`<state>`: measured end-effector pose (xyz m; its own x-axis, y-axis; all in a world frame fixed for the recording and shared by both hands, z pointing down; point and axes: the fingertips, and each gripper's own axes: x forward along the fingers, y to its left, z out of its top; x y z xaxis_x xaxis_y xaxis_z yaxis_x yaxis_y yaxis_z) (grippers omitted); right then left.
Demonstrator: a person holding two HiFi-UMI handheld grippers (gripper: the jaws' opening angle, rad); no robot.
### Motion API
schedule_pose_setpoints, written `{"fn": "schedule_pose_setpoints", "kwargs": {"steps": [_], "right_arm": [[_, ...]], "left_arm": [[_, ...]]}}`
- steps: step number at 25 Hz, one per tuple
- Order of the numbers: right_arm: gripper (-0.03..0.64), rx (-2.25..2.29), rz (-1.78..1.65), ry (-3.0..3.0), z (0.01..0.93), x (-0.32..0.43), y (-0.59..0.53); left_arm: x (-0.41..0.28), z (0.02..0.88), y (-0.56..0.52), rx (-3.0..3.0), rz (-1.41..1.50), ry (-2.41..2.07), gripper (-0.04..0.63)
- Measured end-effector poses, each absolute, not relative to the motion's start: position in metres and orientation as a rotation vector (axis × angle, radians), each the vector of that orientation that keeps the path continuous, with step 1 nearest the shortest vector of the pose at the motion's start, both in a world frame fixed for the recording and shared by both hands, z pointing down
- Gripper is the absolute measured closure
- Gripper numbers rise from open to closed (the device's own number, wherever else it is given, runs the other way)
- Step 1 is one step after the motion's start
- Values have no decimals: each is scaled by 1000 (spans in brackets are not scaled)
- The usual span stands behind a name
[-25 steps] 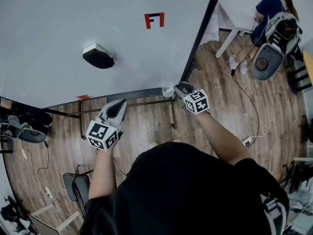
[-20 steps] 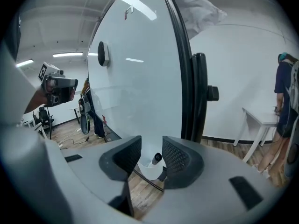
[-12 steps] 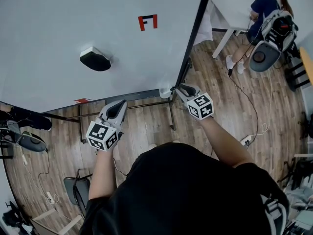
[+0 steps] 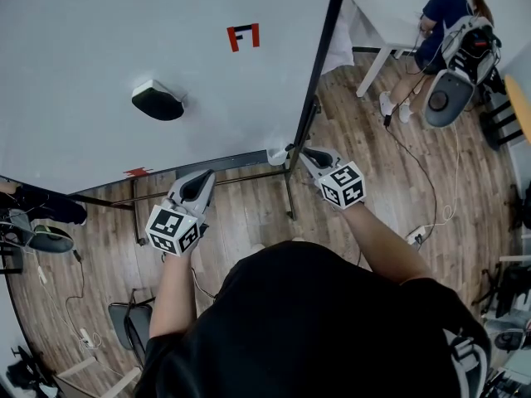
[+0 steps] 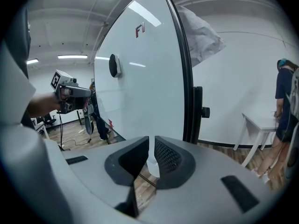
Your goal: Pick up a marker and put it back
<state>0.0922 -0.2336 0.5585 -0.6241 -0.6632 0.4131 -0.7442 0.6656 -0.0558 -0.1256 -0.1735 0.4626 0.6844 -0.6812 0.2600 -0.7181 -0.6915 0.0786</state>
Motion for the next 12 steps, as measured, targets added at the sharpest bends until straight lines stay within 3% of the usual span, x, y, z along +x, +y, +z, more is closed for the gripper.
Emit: {"fn": "schedule_pose_setpoints", "kwargs": {"steps": [12], "right_arm": [[607, 1093, 315, -2557, 546, 82, -224]], "left_arm": [[-127, 460, -169, 2731, 312, -1139, 584]]}}
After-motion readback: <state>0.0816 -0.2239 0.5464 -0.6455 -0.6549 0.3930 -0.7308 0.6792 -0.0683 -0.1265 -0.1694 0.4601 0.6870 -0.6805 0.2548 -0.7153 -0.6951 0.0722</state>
